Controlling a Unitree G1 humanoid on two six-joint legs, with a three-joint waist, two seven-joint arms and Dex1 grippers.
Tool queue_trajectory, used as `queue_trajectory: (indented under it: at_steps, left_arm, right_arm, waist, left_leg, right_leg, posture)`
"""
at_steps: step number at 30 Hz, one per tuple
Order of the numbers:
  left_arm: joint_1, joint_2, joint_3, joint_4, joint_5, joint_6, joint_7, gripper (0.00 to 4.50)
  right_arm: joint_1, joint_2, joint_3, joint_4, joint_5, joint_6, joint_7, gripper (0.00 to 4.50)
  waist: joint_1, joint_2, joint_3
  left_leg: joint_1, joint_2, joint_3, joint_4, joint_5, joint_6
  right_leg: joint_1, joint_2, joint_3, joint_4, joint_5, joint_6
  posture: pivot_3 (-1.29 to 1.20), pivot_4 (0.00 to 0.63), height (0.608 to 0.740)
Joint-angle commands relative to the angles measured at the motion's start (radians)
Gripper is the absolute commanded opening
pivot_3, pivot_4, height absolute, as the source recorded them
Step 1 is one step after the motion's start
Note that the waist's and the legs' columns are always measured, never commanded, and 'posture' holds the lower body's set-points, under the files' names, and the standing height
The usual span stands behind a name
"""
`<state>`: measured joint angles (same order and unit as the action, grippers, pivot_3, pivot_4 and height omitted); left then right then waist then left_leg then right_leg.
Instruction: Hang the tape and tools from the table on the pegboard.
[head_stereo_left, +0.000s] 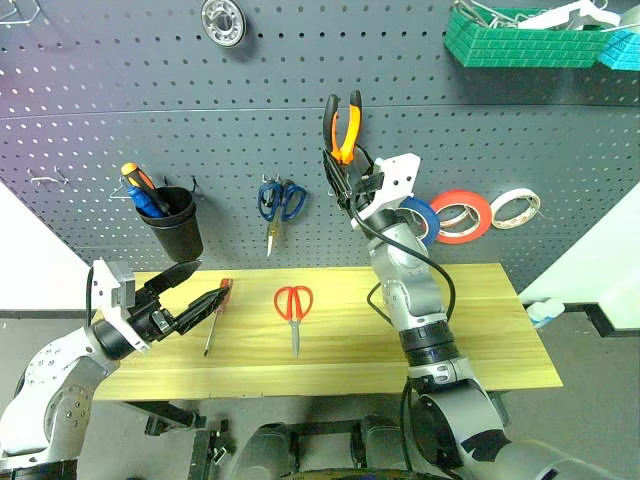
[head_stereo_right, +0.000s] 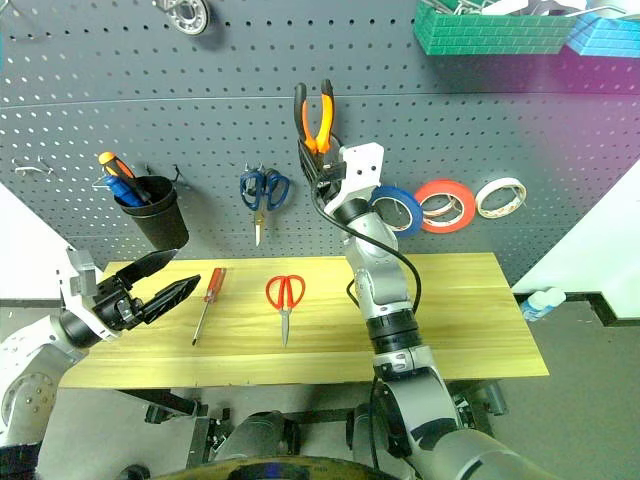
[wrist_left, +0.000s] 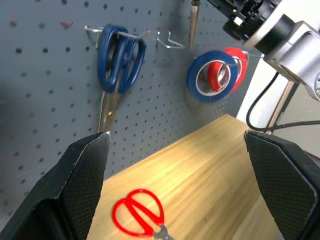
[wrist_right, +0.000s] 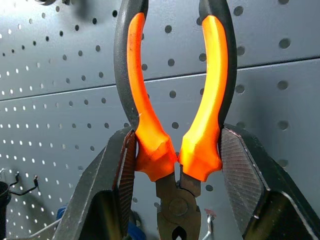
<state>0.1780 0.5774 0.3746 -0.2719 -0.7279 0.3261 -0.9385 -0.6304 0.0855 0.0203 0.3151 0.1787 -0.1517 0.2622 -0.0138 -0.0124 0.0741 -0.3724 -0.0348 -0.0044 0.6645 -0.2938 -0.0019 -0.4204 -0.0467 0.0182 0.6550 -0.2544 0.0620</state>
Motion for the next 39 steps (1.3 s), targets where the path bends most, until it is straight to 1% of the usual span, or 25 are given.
queue_trajectory:
  at_steps: [1,9,14,17,24,39]
  left_arm:
    - [0.007,0.015,0.031,-0.051,-0.021,0.003,0.007,4.50]
    - [0.054,0.023,0.061,-0.100,-0.044,0.020,0.024,4.50]
    - [0.090,0.020,0.068,-0.136,-0.061,0.034,0.037,4.50]
    - [0.107,0.019,0.070,-0.147,-0.066,0.040,0.041,4.50]
    - [0.113,0.028,0.076,-0.157,-0.078,0.051,0.050,4.50]
    - [0.125,0.035,0.078,-0.169,-0.088,0.061,0.057,4.50]
  right_arm:
    - [-0.091,0.024,-0.010,0.060,-0.001,-0.090,0.002,2.11]
    - [-0.136,0.040,-0.020,0.141,-0.006,-0.162,-0.013,2.11]
    - [-0.151,0.026,-0.036,0.208,-0.022,-0.207,-0.034,2.11]
    - [-0.184,0.014,-0.052,0.256,-0.023,-0.229,-0.044,2.11]
    - [-0.224,-0.011,-0.081,0.335,-0.030,-0.282,-0.062,2.11]
    - [-0.169,-0.009,-0.052,0.424,-0.092,-0.337,-0.068,2.11]
  waist:
    - [0.000,0.000,0.000]
    - [0.003,0.000,0.000]
    - [0.004,0.000,0.000]
    - [0.004,0.000,0.000]
    - [0.004,0.000,0.000]
    - [0.004,0.000,0.000]
  left_leg:
    - [0.000,0.000,0.000,0.000,0.000,0.000]
    - [0.000,0.000,0.000,0.000,0.000,0.000]
    - [0.000,0.000,0.000,0.000,0.000,-0.001]
    - [0.000,0.000,0.000,0.000,0.001,-0.001]
    - [0.000,0.000,0.000,0.000,0.001,-0.001]
    - [0.001,0.000,0.000,0.000,0.001,-0.001]
  right_leg:
    - [0.000,0.000,0.000,0.000,0.000,0.000]
    - [0.000,0.000,0.000,0.001,0.000,0.000]
    - [0.000,0.000,0.000,0.001,0.000,0.000]
    - [0.000,0.000,0.000,0.001,0.000,0.000]
    - [0.000,0.000,0.000,0.002,0.000,-0.001]
    - [0.000,0.001,0.000,0.002,0.000,-0.001]
  posture:
    - [0.09,0.000,0.736]
    - [0.11,0.000,0.736]
    - [0.12,0.000,0.736]
    - [0.12,0.000,0.736]
    - [0.13,0.000,0.736]
    - [0.13,0.000,0.736]
